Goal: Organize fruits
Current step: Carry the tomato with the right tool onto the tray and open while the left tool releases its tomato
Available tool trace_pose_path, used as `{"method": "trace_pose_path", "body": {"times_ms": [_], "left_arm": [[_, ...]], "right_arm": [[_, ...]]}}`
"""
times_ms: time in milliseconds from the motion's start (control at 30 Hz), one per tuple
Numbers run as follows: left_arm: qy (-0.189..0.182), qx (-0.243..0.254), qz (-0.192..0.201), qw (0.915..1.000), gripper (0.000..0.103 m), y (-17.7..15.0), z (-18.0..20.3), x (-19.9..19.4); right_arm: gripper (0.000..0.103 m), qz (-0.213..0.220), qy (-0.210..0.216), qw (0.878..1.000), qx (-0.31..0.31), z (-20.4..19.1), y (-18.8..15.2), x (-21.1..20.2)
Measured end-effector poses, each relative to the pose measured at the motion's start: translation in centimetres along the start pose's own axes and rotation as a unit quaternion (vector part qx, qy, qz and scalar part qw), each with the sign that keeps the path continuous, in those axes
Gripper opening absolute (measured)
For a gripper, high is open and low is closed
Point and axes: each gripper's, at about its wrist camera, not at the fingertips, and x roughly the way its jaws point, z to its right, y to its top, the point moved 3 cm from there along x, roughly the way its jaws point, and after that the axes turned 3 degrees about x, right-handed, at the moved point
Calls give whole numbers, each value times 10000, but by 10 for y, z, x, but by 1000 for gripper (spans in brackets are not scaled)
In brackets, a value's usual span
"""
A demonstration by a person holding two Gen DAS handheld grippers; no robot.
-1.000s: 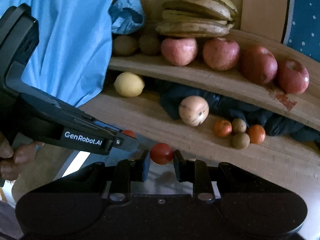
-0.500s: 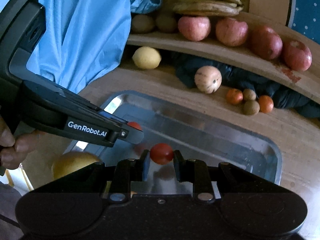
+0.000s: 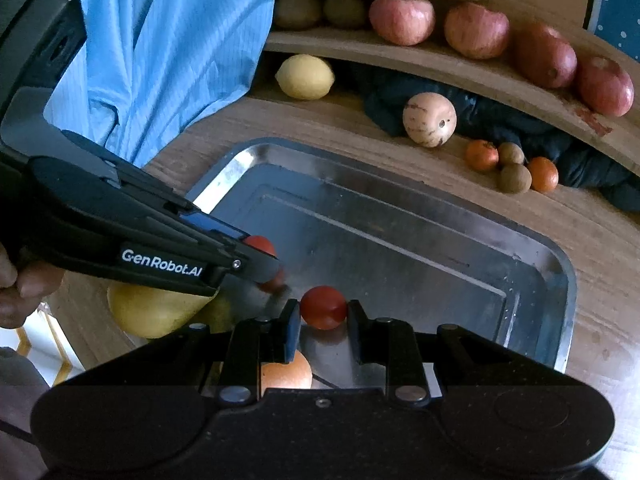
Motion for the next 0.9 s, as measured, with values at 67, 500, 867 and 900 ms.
{"method": "trace_pose_path", "body": {"times_ms": [67,500,867,900], "left_arm": [[16,30,-30,10000,26,-1,0,0],[100,207,-128,9997,26,-2,6,1],[139,97,-147,9997,27,-4,7,-1],[145,85,-132,9998,27,-5,7,-2]], "right_arm": [[27,-35,-9,10000,18,0,0,1],[27,-130,-13,9999,59,1,-1,3],[31,-83,-88,9998,167,4,-5,2],[31,-67,-96,9998,175,4,-6,1]]}}
